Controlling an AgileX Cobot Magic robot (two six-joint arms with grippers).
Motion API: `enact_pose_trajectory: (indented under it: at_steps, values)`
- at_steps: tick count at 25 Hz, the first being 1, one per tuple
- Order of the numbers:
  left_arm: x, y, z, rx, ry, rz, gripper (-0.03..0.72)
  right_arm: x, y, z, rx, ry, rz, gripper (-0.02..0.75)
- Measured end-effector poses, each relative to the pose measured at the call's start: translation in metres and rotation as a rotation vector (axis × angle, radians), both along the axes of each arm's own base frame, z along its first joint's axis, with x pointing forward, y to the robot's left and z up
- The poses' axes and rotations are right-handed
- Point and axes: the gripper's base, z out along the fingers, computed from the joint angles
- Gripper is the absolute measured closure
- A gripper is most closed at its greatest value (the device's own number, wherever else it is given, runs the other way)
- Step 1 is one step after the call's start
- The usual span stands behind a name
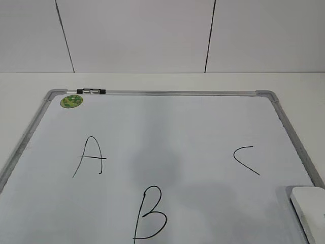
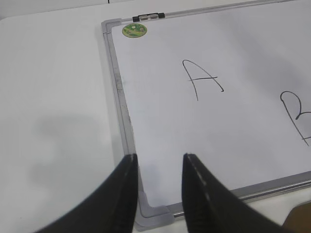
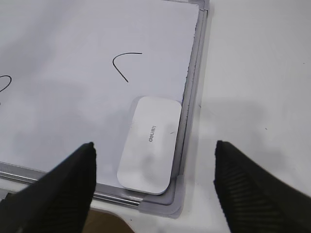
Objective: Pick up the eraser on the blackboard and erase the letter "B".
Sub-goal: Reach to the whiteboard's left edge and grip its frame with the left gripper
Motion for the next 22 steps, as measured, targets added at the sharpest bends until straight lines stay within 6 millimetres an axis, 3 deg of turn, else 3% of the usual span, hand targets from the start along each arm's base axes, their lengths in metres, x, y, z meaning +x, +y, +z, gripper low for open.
enact_pose_trajectory:
  at_steps: [22]
  values:
    - [0.0000,0.0000,0.0000,0.000,0.000,0.000,0.453,0.0000,0.0000,0.0000,0.000,0.000,0.000,0.154]
